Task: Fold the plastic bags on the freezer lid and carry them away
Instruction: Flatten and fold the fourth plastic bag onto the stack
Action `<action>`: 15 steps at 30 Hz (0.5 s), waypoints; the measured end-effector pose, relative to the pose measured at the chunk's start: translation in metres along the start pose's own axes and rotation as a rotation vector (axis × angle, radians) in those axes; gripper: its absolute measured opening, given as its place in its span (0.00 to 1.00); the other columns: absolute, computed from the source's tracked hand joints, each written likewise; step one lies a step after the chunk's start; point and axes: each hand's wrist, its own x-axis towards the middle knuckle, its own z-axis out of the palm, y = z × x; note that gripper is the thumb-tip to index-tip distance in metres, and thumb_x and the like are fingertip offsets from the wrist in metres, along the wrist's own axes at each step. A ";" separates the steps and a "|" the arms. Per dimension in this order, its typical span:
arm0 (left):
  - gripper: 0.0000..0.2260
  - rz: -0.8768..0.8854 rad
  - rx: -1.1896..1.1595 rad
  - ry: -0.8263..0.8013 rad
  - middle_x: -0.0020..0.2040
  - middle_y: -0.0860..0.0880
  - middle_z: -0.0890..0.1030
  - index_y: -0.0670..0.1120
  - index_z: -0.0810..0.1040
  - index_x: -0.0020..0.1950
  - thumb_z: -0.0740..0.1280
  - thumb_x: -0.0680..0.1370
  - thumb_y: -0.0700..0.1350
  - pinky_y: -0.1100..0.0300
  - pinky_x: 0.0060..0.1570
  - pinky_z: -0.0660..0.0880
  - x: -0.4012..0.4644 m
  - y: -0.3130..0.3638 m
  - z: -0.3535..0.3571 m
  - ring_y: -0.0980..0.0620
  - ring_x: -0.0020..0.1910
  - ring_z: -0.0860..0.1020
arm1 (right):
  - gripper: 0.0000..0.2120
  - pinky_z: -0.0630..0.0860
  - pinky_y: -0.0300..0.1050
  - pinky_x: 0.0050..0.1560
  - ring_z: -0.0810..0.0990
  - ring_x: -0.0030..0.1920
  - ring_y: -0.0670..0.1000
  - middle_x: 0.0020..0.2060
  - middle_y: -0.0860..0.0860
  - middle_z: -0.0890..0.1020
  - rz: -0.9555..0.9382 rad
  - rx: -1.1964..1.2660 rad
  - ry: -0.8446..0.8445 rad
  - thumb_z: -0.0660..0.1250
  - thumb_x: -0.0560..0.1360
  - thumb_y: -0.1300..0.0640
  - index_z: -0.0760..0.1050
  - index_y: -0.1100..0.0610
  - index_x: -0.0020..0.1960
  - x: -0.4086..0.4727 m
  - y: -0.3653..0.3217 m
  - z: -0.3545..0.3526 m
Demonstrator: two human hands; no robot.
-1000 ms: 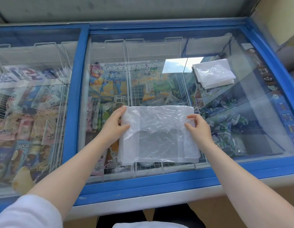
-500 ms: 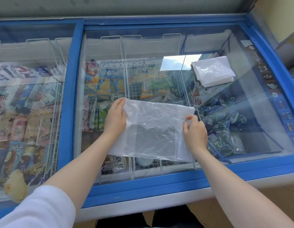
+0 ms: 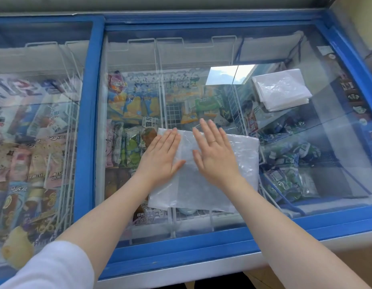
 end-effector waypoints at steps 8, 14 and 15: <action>0.31 -0.017 -0.037 -0.020 0.74 0.39 0.60 0.45 0.59 0.75 0.44 0.78 0.62 0.53 0.71 0.48 0.008 -0.008 -0.001 0.42 0.73 0.59 | 0.34 0.36 0.46 0.71 0.48 0.76 0.53 0.76 0.51 0.50 0.074 -0.038 -0.199 0.40 0.73 0.37 0.49 0.50 0.76 0.011 -0.003 0.036; 0.37 -0.050 -0.001 -0.027 0.77 0.46 0.42 0.48 0.43 0.76 0.38 0.72 0.65 0.57 0.70 0.36 0.006 -0.006 -0.003 0.50 0.75 0.41 | 0.42 0.31 0.44 0.70 0.39 0.76 0.49 0.76 0.50 0.40 0.155 -0.156 -0.257 0.30 0.68 0.33 0.36 0.55 0.76 -0.006 0.045 0.015; 0.37 -0.050 0.008 -0.033 0.77 0.46 0.40 0.48 0.41 0.76 0.37 0.71 0.65 0.57 0.70 0.35 0.005 -0.005 -0.004 0.50 0.75 0.40 | 0.43 0.32 0.44 0.71 0.38 0.75 0.49 0.76 0.50 0.39 0.194 -0.176 -0.274 0.29 0.67 0.33 0.35 0.55 0.75 -0.014 0.060 0.010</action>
